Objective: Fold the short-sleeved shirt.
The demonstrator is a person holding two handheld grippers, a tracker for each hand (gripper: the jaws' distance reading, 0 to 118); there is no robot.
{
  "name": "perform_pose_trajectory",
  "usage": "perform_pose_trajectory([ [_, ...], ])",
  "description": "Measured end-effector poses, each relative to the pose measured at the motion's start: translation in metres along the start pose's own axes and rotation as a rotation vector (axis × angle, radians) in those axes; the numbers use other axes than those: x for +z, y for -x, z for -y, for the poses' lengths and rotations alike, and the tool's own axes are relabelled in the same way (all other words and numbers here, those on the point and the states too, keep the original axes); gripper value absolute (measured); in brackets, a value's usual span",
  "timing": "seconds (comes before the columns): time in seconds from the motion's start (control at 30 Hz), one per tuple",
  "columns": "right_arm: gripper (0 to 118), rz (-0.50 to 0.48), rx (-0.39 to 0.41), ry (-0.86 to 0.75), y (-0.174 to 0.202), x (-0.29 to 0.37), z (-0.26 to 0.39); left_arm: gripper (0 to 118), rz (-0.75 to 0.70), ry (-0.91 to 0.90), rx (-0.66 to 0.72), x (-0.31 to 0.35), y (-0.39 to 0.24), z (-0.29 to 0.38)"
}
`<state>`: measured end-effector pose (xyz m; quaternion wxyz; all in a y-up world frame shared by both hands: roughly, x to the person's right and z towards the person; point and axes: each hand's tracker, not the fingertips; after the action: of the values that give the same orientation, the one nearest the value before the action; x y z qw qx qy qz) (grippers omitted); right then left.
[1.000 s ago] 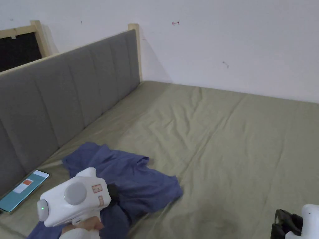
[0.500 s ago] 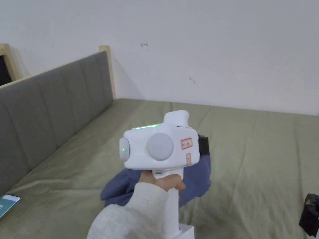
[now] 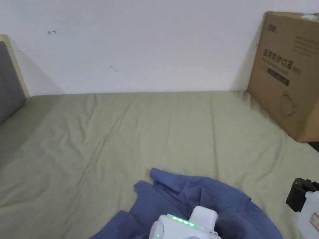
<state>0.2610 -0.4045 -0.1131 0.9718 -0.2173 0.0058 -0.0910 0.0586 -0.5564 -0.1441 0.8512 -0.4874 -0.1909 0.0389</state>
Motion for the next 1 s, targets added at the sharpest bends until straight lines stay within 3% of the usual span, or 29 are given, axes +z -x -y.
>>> perform_pose_trajectory([
  [0.07, 0, 0.021, 0.008, 0.023, -0.006, -0.005, 0.004, 9, -0.001, -0.004, 0.026, -0.014, 0.003, 0.010],
  [0.1, 0, 0.028, 0.005, 0.033, -0.010, -0.010, 0.005, 19, 0.000, -0.006, 0.036, -0.016, 0.004, 0.012],
  [0.13, 0, 0.030, 0.001, 0.042, -0.011, -0.013, 0.006, 38, 0.009, -0.002, 0.053, -0.015, 0.006, 0.011],
  [0.17, 0, 0.030, -0.006, 0.051, -0.013, -0.016, 0.008, 66, 0.061, 0.000, 0.078, -0.011, 0.007, 0.009],
  [0.2, 0, 0.032, -0.013, 0.061, -0.012, -0.018, 0.009, 81, 0.101, -0.007, 0.085, -0.007, 0.007, 0.005],
  [0.27, 0, 0.024, -0.016, 0.076, -0.010, -0.022, 0.011, 92, 0.078, -0.023, 0.077, 0.005, 0.005, -0.001],
  [0.33, 0, 0.015, -0.005, 0.088, -0.005, -0.024, 0.013, 93, 0.045, -0.076, 0.043, 0.024, 0.006, -0.007],
  [0.4, 0, -0.002, 0.014, 0.100, 0.000, -0.027, 0.014, 89, 0.045, -0.125, 0.052, 0.047, 0.014, -0.008],
  [0.43, 0, -0.012, 0.023, 0.103, 0.003, -0.028, 0.015, 78, 0.055, -0.154, 0.084, 0.058, 0.018, -0.008],
  [0.5, 0, -0.020, 0.042, 0.113, 0.006, -0.033, 0.018, 15, 0.036, -0.200, 0.152, 0.075, 0.036, 0.003],
  [0.53, 0, -0.026, 0.050, 0.120, 0.008, -0.034, 0.019, 1, 0.001, -0.200, 0.175, 0.079, 0.045, 0.010],
  [0.63, 0, -0.045, 0.064, 0.137, 0.017, -0.036, 0.025, 0, -0.110, -0.158, 0.234, 0.087, 0.075, 0.036],
  [0.77, 0, -0.058, 0.092, 0.158, 0.027, -0.041, 0.031, 0, -0.090, -0.157, 0.383, 0.100, 0.107, 0.065],
  [0.87, 0, -0.067, 0.098, 0.176, 0.033, -0.045, 0.034, 0, -0.151, -0.172, 0.358, 0.107, 0.115, 0.060],
  [1.0, 0, -0.077, 0.123, 0.187, 0.038, -0.048, 0.037, 0, -0.130, -0.171, 0.327, 0.105, 0.129, 0.026],
])
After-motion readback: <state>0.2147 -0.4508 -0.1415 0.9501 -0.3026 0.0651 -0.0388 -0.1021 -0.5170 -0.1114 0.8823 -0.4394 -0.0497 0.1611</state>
